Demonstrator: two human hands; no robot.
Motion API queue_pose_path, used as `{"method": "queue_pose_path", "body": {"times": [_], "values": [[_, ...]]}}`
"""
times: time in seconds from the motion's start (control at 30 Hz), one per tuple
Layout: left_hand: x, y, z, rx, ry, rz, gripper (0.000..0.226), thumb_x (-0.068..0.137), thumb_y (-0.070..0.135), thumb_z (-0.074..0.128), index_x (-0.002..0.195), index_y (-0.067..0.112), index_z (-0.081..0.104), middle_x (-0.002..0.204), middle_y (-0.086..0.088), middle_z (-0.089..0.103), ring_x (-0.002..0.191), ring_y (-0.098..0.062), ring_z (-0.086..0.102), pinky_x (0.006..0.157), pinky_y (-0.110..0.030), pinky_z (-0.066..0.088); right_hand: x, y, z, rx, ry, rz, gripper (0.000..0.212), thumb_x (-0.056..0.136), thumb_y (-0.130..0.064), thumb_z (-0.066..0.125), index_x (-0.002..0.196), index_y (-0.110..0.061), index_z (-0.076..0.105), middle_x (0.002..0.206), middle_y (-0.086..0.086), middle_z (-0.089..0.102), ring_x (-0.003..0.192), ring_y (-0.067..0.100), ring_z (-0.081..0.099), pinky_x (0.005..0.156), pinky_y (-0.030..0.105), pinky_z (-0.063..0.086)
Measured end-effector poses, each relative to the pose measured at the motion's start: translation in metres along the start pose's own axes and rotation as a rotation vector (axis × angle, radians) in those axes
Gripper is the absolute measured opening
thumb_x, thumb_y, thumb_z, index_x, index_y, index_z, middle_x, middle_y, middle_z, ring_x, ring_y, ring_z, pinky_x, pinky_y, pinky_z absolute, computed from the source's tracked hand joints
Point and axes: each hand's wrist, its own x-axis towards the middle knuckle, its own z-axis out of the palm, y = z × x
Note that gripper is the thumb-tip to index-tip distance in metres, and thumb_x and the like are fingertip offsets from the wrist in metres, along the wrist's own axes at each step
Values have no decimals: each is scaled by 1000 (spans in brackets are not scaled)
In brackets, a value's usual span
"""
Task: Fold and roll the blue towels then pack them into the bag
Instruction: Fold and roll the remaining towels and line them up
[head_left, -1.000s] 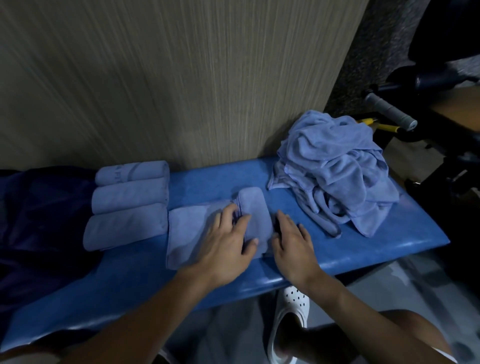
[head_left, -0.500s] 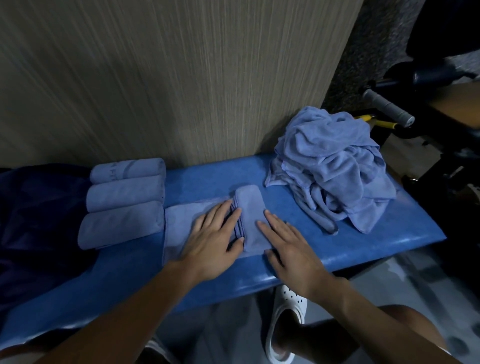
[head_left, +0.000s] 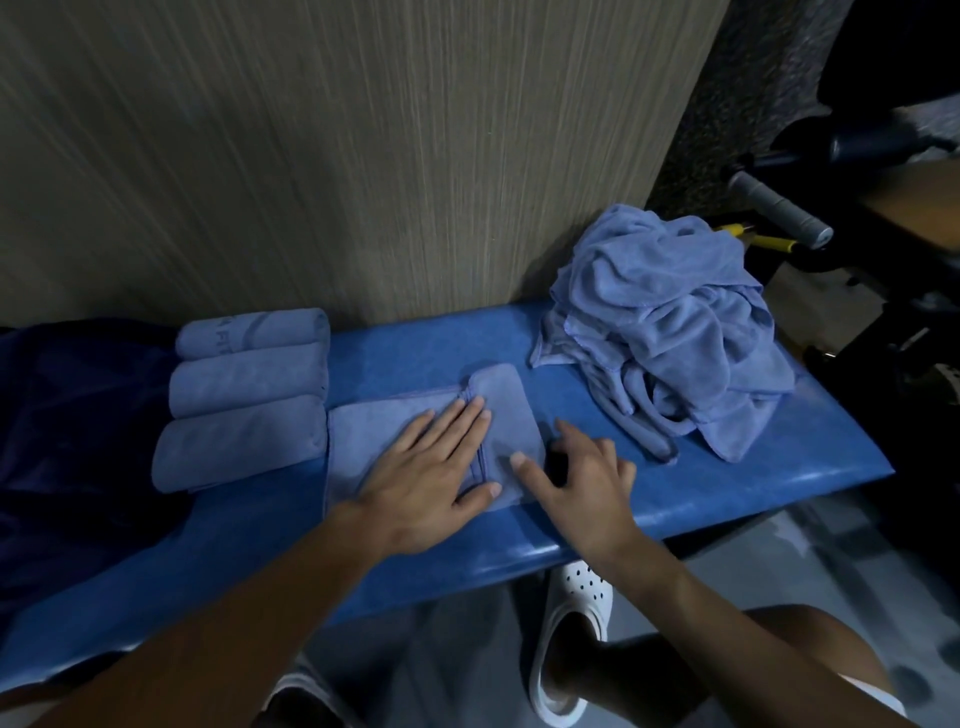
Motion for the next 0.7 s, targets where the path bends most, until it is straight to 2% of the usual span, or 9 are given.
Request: {"method": "queue_pose_path", "body": {"times": [0.13,0.2,0.3,0.43,0.5,0.57,0.7], "values": [[3,2,-1,22,-24,-9,81,88,67,0,152,20,-15,159,5,-23,144,-6,-25,122,-38,-2,8,-6,5,-89,-11,29,52,78,-68,56,115,-32,56,96,-11,60,110,17,44,82,31,17],[5,6,-3,-9,-27,-20,80,87,67,-1,150,20,-18,159,5,-24,144,-6,-27,122,-37,-5,13,-6,4,-30,-26,74,38,77,-60,60,101,-31,59,91,-9,62,106,18,48,81,33,20],[8,15,-3,-55,-17,-25,77,89,66,3,148,22,-20,158,6,-25,144,-5,-27,121,-36,-8,18,-1,-4,112,1,141,26,79,-51,64,88,-26,61,84,-9,63,99,18,54,83,34,23],[8,22,-2,-29,-16,-30,76,92,64,5,151,20,-15,160,5,-23,145,-7,-26,121,-39,-7,14,-1,-12,189,53,126,17,80,-40,66,83,-25,62,79,-10,63,92,15,57,82,32,20],[6,22,-4,-33,-9,-42,79,90,65,6,154,20,-9,161,5,-19,146,-8,-24,121,-41,-6,12,-7,-13,208,39,105,17,78,-40,69,89,-31,59,85,-14,63,93,10,55,83,31,21],[3,20,-5,-46,10,-55,81,90,67,11,155,22,-4,162,5,-15,146,-9,-22,121,-43,-5,10,-12,-12,195,9,73,31,74,-42,73,99,-37,54,92,-16,62,95,8,51,83,30,22],[-5,14,-8,-62,73,-51,81,91,67,18,155,24,-5,162,6,-12,147,-9,-18,121,-43,-3,5,-17,-9,219,25,-19,47,74,-32,75,117,-32,55,101,-18,61,100,6,54,88,30,24]]}}
